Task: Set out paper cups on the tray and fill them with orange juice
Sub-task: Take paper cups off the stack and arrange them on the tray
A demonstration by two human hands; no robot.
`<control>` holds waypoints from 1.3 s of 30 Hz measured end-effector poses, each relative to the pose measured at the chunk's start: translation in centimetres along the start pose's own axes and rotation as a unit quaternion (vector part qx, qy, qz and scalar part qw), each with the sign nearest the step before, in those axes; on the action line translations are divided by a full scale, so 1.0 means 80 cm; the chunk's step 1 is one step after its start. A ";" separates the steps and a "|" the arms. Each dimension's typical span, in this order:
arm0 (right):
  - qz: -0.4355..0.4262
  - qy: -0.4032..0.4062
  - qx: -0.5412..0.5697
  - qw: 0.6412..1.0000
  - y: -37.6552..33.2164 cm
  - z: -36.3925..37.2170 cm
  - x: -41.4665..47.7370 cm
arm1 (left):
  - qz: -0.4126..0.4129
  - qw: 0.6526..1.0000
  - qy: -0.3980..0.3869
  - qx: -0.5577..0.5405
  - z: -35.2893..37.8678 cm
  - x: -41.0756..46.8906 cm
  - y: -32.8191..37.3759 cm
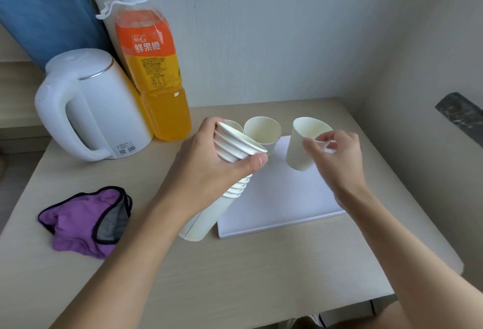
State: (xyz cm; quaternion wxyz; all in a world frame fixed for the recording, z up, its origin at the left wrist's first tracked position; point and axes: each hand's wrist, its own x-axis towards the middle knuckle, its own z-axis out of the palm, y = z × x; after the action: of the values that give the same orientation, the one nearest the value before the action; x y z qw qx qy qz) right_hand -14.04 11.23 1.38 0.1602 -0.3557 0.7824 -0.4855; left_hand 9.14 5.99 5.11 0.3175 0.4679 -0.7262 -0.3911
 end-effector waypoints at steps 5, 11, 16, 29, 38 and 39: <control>-0.009 -0.012 -0.021 1.000 0.015 0.016 0.004 | 0.000 1.000 0.004 -0.006 0.000 -0.001 -0.001; 0.055 -0.061 -0.009 0.997 0.036 0.020 0.014 | -0.002 1.000 0.005 -0.008 -0.002 -0.001 -0.002; 0.123 -0.075 -0.051 0.988 0.047 0.027 0.017 | 0.000 1.000 0.003 -0.010 -0.001 0.000 -0.002; 0.091 -0.030 -0.092 0.991 0.051 0.048 0.024 | 0.000 1.000 -0.003 -0.025 -0.002 -0.003 -0.005; 0.119 -0.031 -0.109 0.986 0.045 0.056 0.024 | 0.004 1.000 -0.003 -0.022 -0.003 -0.003 -0.004; 0.118 -0.028 -0.108 0.987 0.045 0.056 0.025 | 0.004 1.000 -0.002 -0.021 -0.003 -0.003 -0.004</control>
State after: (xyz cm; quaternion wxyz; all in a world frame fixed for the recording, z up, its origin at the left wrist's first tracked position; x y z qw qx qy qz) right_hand -14.21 7.88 -3.74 0.1990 -0.2897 0.8620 -0.3654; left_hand 9.57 6.08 4.95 0.3271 0.4570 -0.7206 -0.4060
